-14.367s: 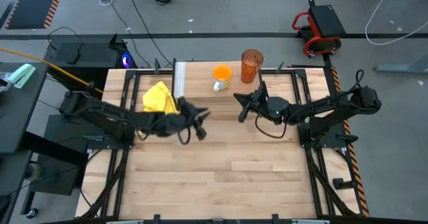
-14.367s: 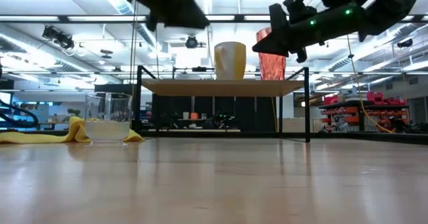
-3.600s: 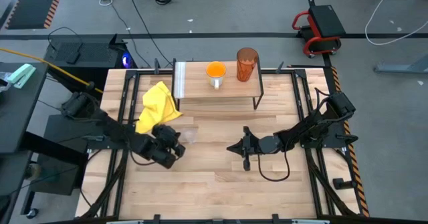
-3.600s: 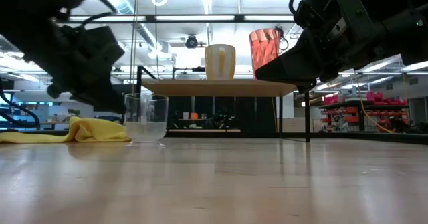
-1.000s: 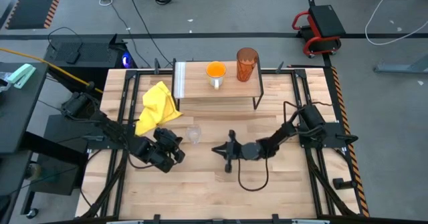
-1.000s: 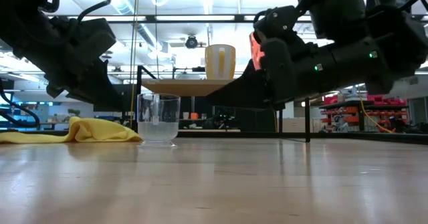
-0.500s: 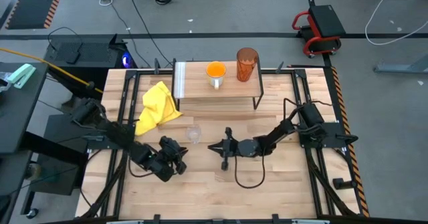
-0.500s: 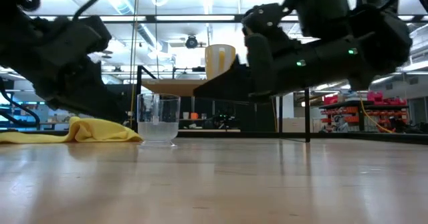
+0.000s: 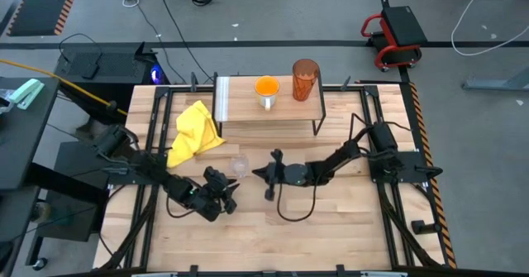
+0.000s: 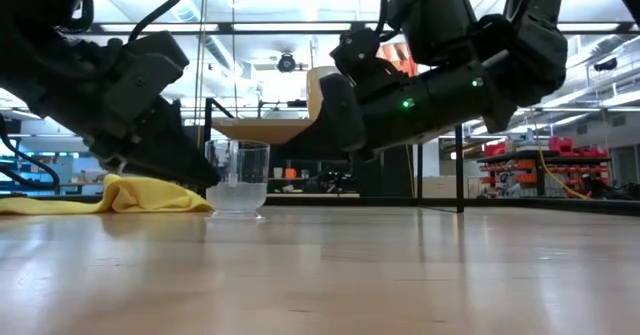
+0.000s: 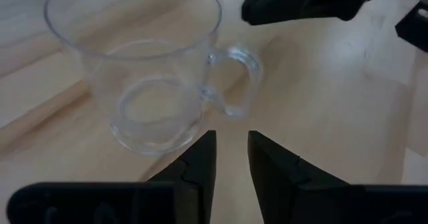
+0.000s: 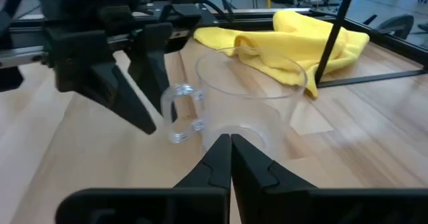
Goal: Stack small to large cups/mugs on shelf
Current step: Put the transparent mug on the shelf
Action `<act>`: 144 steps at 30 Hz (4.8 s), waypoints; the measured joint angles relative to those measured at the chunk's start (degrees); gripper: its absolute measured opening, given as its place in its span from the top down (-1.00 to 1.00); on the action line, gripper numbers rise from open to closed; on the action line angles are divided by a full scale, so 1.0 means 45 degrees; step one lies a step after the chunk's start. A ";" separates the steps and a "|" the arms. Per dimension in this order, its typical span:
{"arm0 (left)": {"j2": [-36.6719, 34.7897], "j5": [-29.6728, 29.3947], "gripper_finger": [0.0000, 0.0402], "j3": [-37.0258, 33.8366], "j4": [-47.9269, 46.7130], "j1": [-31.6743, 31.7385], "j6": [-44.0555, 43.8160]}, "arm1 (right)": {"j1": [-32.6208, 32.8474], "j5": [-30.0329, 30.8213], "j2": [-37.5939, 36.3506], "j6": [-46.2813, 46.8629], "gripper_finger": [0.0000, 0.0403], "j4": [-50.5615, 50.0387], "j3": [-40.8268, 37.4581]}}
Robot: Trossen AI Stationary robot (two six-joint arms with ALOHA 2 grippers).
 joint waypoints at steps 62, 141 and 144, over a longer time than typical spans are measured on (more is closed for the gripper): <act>0.0010 -0.0025 0.88 -0.0005 0.2360 0.1190 0.2255 | -0.0109 -0.0463 -0.0005 0.0235 0.96 -0.0004 0.0000; -0.8064 1.5928 0.92 0.0636 -0.1063 1.4548 1.3230 | 0.3167 0.4416 -0.3327 0.1259 0.97 -0.7756 -0.1326; -0.7928 1.6364 0.92 0.0631 -0.1027 1.5099 1.3228 | 0.2924 0.4140 -0.3327 0.0714 0.97 -0.6899 -0.1571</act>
